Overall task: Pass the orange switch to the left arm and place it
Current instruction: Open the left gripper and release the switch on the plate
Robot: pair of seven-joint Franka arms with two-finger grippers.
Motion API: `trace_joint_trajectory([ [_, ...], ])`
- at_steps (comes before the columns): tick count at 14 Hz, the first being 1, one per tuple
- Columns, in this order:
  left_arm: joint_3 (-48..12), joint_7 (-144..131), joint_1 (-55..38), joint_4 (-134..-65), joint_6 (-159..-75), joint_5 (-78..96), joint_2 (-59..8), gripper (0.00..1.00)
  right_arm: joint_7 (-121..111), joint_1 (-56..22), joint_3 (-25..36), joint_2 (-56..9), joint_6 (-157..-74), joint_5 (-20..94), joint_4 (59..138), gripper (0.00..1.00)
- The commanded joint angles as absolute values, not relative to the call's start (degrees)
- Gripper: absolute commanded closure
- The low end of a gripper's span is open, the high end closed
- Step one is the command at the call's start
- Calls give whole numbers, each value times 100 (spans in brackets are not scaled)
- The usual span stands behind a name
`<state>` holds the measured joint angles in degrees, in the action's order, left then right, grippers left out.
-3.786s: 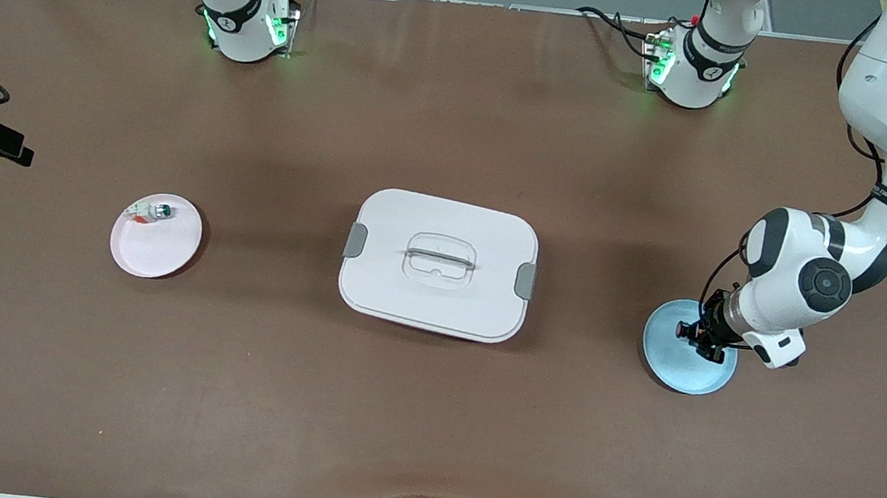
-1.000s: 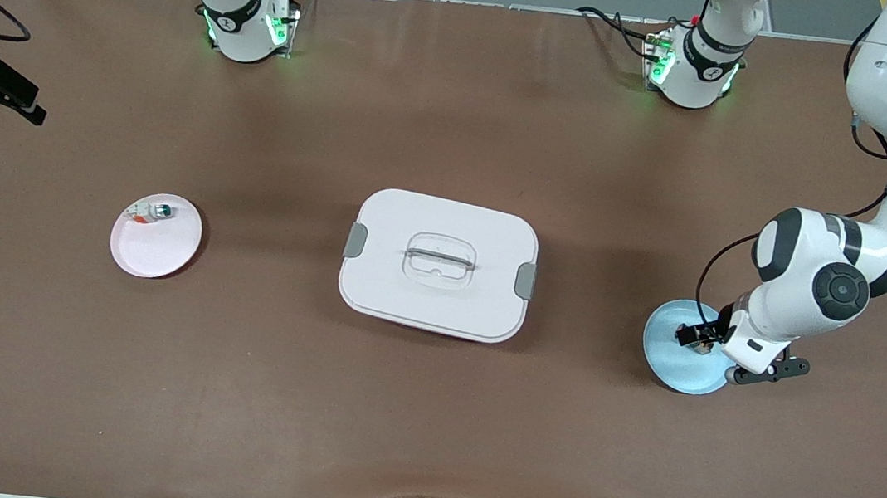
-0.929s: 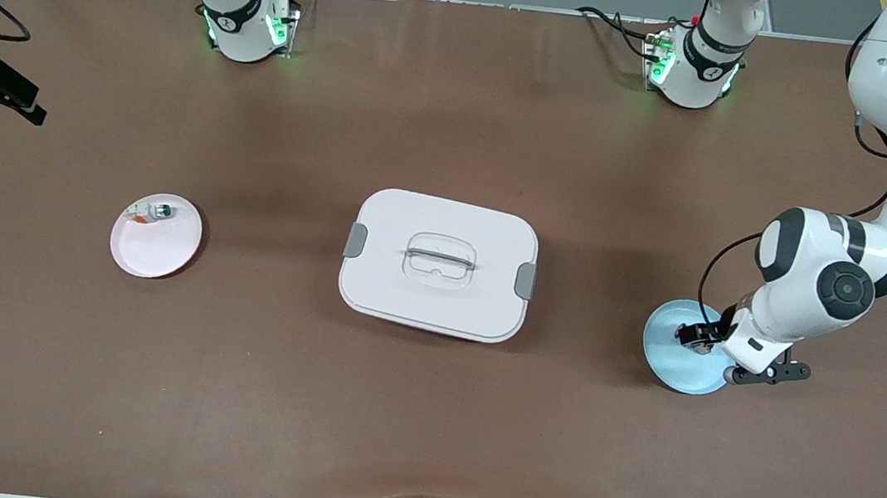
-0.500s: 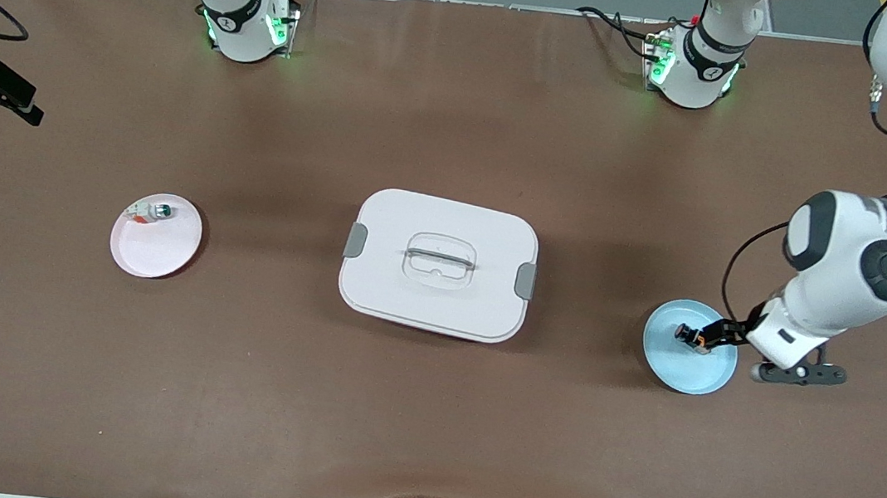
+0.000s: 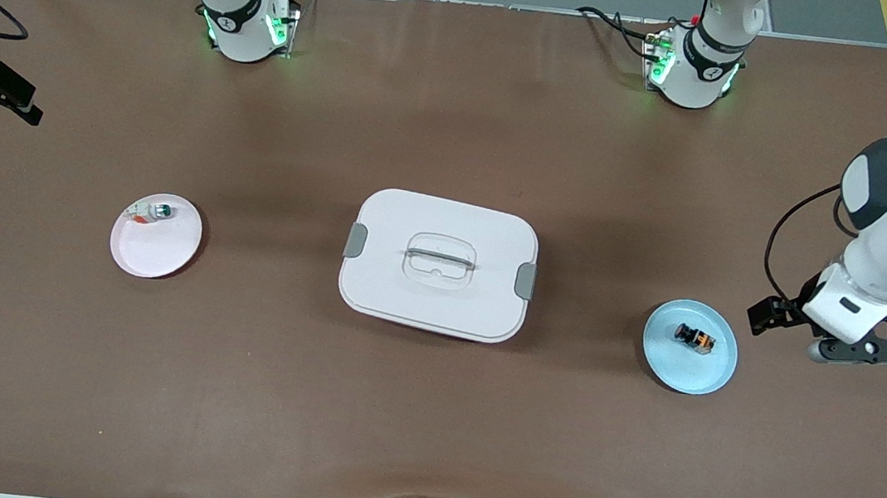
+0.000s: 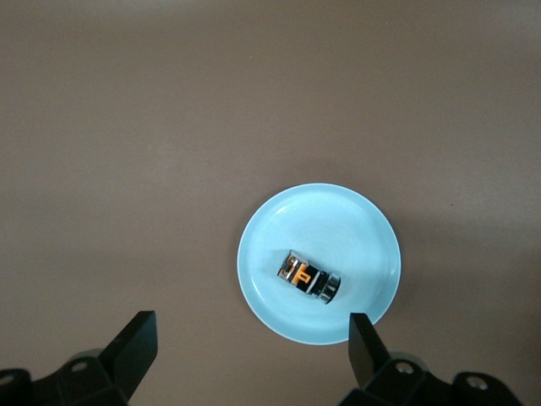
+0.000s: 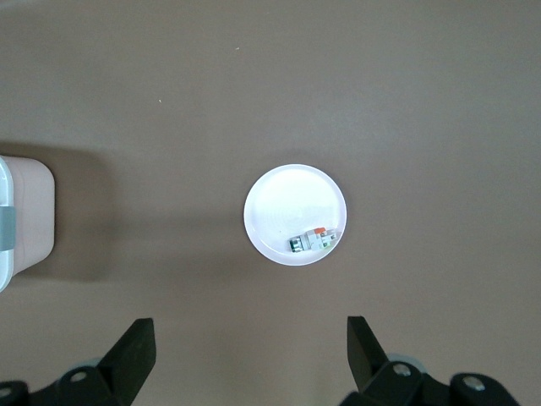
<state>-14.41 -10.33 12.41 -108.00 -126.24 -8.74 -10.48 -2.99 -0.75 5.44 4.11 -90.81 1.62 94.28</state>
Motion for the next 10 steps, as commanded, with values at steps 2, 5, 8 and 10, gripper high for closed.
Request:
trace_joint_trajectory([
  [2, -1459, -914, 1283, -10890, -12323, -704, -502, 0, -325, -88, 519, 536, -9114, 44, 9527, 0],
  [5, -1450, -879, 1318, -10890, -12095, -449, -212, 0, -325, -97, 510, 536, -9105, 44, 9519, 0],
  [8, -1354, -905, 1056, -10872, -12041, -378, -132, 0, -334, -97, 510, 536, -9079, 53, 9519, 0],
  [10, -847, -949, 522, -10863, -12032, -369, -123, 0, -334, -97, 510, 536, -9070, 53, 9519, 0],
])
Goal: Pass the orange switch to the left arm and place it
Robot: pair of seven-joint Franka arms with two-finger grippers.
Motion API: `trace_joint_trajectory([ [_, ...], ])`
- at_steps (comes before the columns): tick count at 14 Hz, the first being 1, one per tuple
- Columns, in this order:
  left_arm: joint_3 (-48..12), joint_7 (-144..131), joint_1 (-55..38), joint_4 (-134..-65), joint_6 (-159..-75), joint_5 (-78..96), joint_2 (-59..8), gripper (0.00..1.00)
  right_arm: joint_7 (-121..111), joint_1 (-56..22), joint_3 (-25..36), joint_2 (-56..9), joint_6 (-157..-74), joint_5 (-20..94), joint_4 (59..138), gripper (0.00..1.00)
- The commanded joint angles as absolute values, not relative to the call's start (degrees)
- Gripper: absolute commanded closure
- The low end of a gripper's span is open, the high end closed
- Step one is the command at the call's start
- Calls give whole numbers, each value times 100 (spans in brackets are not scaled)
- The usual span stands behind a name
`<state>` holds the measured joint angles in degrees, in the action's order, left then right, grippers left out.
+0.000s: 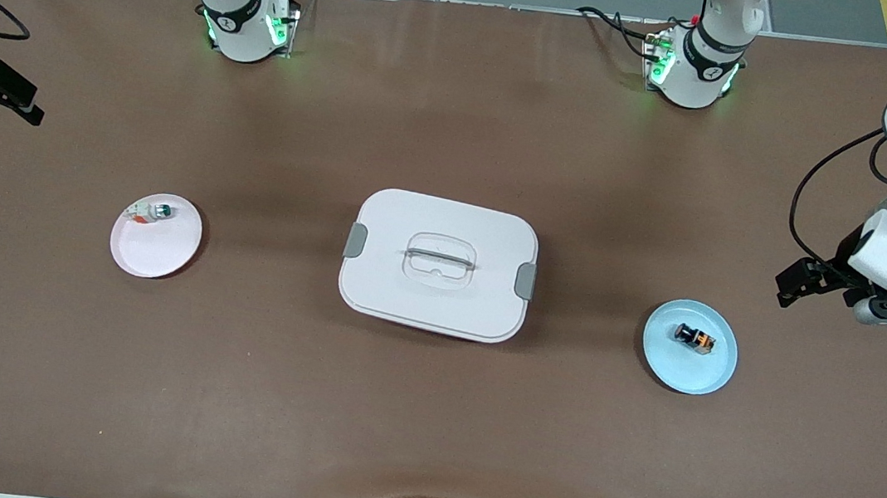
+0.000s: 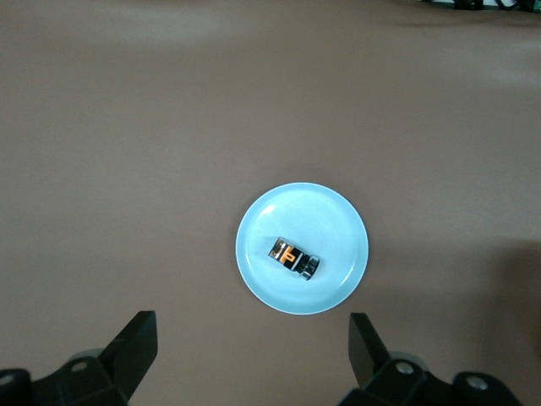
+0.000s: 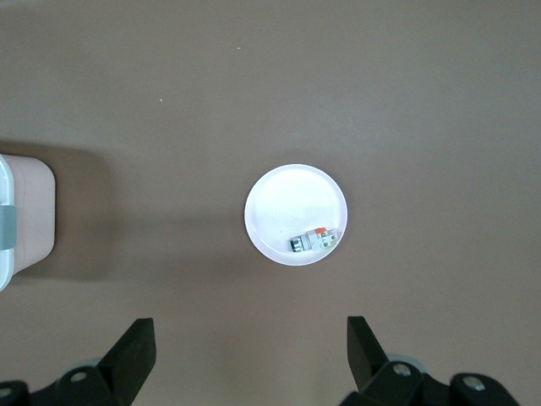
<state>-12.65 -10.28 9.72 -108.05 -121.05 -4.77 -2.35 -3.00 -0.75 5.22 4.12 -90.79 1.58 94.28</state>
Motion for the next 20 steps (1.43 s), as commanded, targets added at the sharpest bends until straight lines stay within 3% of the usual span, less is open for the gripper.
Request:
trace_joint_trajectory([
  [1, -574, -949, 275, -10863, -12032, -369, -106, 0, -334, -97, 510, 536, -9079, 44, 9519, 0],
  [5, 148, -897, -394, -10540, -11542, -369, -18, 0, -334, -105, 510, 536, -9097, 44, 9519, 0],
  [12, 114, -888, -360, -9775, -10619, -247, -18, 0, -334, -141, 510, 527, -9114, 44, 9510, 0],
  [16, 105, -879, -360, -9124, -9661, -150, 0, 0, -334, -167, 510, 527, -9123, 44, 9501, 0],
  [20, 79, -888, -369, -8868, -9510, -53, 0, 0, -334, -167, 510, 527, -9123, 44, 9475, 0],
])
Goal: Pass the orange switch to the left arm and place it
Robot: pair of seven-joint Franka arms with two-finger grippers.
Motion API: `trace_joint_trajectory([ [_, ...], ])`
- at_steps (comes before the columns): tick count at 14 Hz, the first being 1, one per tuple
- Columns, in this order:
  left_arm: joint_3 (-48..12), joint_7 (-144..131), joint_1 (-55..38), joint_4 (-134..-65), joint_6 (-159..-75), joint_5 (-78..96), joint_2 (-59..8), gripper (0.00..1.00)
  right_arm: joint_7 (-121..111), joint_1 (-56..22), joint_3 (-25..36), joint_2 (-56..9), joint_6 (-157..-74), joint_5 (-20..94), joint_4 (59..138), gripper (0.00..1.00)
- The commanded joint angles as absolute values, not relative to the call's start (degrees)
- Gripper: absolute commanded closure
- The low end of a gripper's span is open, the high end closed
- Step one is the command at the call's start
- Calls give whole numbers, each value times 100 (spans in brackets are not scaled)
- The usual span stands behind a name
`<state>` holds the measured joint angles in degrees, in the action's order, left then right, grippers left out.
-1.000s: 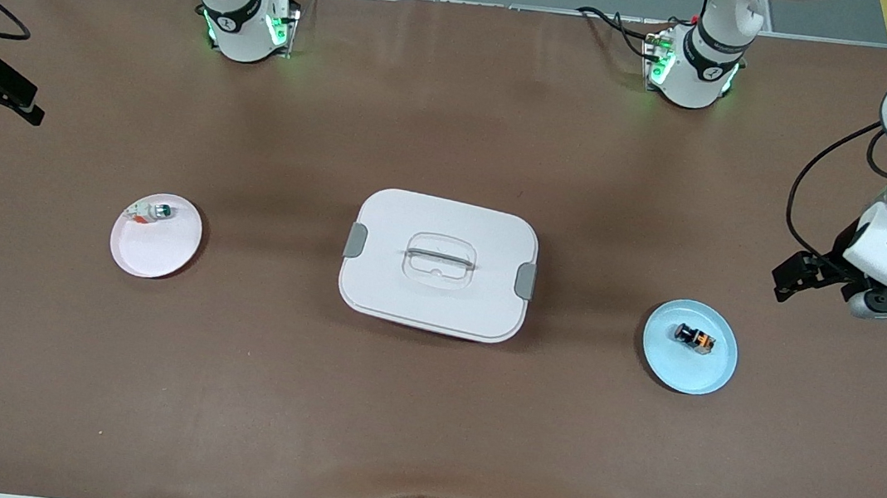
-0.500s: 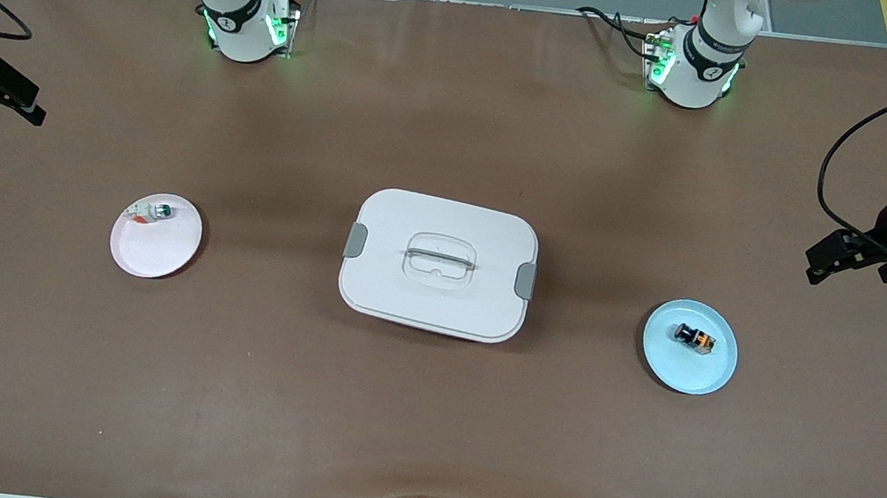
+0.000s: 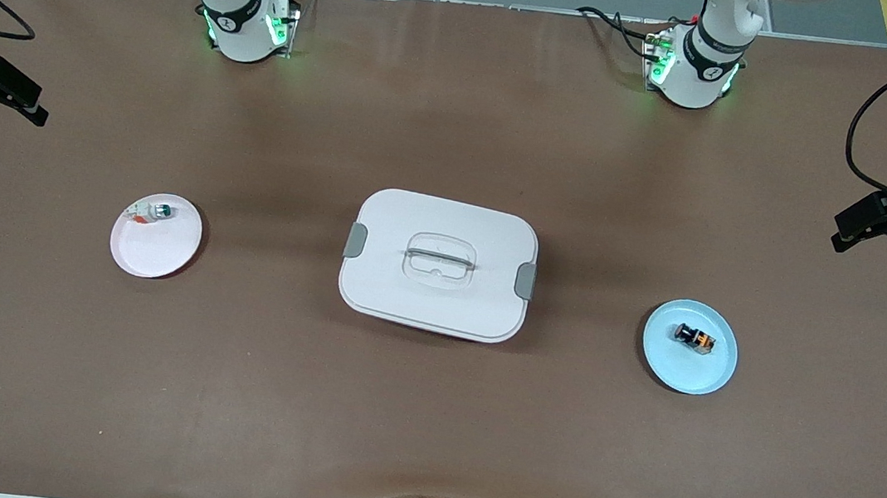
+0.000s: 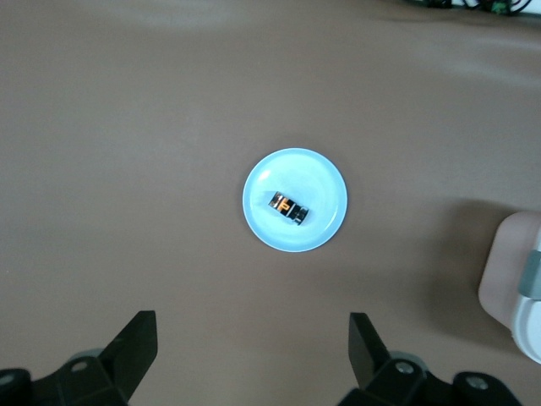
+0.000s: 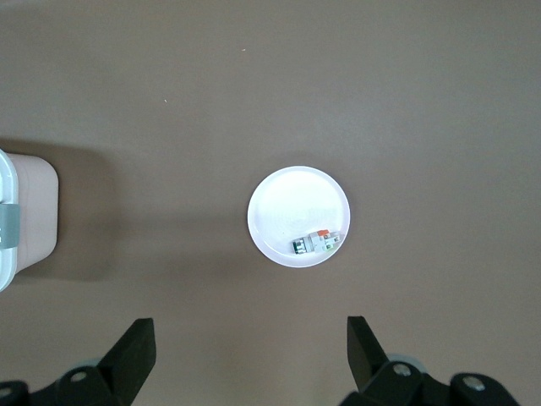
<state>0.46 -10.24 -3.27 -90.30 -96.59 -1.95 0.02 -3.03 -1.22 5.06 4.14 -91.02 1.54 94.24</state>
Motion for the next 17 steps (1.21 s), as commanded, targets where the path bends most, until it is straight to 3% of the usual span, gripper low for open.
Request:
trace_joint_trajectory([
  [1, 97, -862, -387, -8859, -9510, -61, -9, 0, -334, -167, 510, 519, -9114, 44, 9475, 0],
  [17, 97, -510, -404, -8666, -9229, -35, -70, 0, -334, -167, 510, 519, -9114, 44, 9475, 0],
])
